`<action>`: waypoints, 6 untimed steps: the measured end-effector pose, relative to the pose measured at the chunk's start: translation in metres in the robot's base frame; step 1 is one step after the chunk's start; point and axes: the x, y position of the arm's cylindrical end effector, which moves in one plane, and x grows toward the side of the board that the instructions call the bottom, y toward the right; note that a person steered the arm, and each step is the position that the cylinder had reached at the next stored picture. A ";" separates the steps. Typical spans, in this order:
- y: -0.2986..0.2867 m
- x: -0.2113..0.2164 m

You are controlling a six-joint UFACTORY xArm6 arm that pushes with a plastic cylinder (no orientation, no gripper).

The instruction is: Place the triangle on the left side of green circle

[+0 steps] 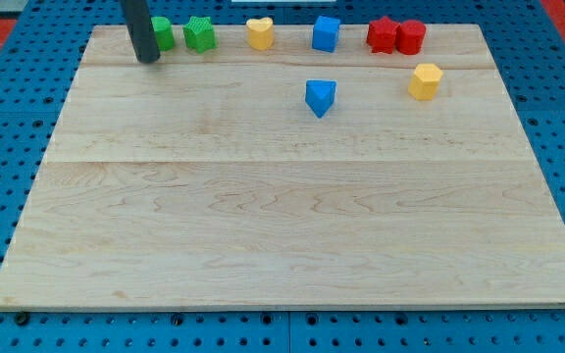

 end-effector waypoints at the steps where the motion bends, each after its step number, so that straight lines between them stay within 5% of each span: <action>1: 0.080 0.093; 2: 0.203 0.127; 3: 0.280 0.109; 4: 0.286 0.071; 6: 0.175 0.024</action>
